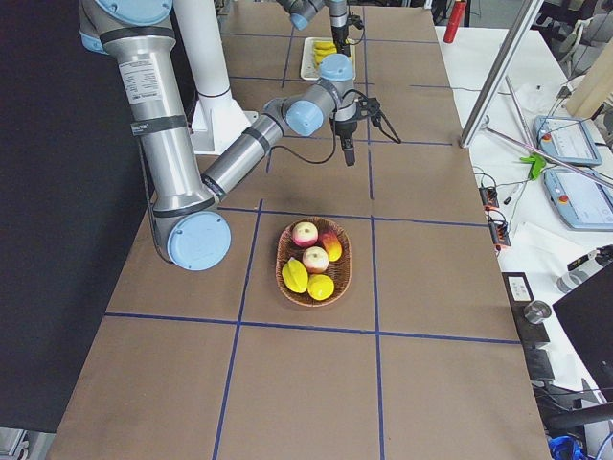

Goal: Transfer all bananas from basket to plate

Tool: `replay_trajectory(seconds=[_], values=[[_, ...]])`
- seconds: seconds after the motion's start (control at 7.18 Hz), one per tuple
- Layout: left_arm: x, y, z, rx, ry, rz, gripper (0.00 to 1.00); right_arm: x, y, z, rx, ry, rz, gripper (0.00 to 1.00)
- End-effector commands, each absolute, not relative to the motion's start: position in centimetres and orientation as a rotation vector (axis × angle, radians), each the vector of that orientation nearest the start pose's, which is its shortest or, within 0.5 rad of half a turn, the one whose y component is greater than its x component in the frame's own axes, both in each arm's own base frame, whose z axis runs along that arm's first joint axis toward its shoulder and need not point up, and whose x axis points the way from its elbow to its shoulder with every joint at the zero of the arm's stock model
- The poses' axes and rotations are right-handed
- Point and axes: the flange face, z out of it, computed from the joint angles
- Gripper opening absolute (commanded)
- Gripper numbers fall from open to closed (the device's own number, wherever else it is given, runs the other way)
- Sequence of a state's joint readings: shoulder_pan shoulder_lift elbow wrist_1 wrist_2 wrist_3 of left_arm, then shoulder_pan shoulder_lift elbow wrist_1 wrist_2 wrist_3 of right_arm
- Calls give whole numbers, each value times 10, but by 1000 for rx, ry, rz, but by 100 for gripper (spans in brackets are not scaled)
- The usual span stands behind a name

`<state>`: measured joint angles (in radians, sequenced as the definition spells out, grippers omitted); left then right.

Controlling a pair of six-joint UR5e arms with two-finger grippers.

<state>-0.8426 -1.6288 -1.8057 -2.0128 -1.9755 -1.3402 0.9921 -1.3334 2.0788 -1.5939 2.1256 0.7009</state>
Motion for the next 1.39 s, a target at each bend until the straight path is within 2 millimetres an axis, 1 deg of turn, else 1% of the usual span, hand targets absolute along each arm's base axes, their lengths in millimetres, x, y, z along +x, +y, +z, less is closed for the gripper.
replay_trajectory(seconds=[0.0, 0.14, 0.28, 0.42, 0.56, 0.7, 0.84, 0.97, 1.11, 1.25], values=[[223, -482, 450, 82, 794, -272, 100, -126, -523, 364, 219, -778, -188, 100], [191, -491, 447, 121, 732, -127, 100, -78, -536, 393, 186, -792, -205, 100], [160, -500, 455, 135, 687, -70, 100, -34, -530, 431, 175, -799, -229, 100], [117, -509, 466, 134, 673, -14, 100, 4, -515, 488, 142, -825, -234, 100], [66, -513, 483, 130, 695, 50, 100, 19, -494, 538, 83, -845, -214, 100], [19, -518, 519, 118, 713, 81, 100, 31, -498, 550, 74, -844, -182, 100], [-34, -521, 573, 84, 775, 57, 100, 43, -514, 534, 124, -838, -177, 100], [-61, -516, 628, 47, 834, 62, 100, 44, -508, 544, 123, -837, -177, 100], [-65, -505, 668, -4, 853, 59, 100, 44, -501, 579, 61, -846, -150, 100], [-65, -497, 674, -13, 853, 54, 100, 51, -501, 599, 27, -852, -116, 100]])
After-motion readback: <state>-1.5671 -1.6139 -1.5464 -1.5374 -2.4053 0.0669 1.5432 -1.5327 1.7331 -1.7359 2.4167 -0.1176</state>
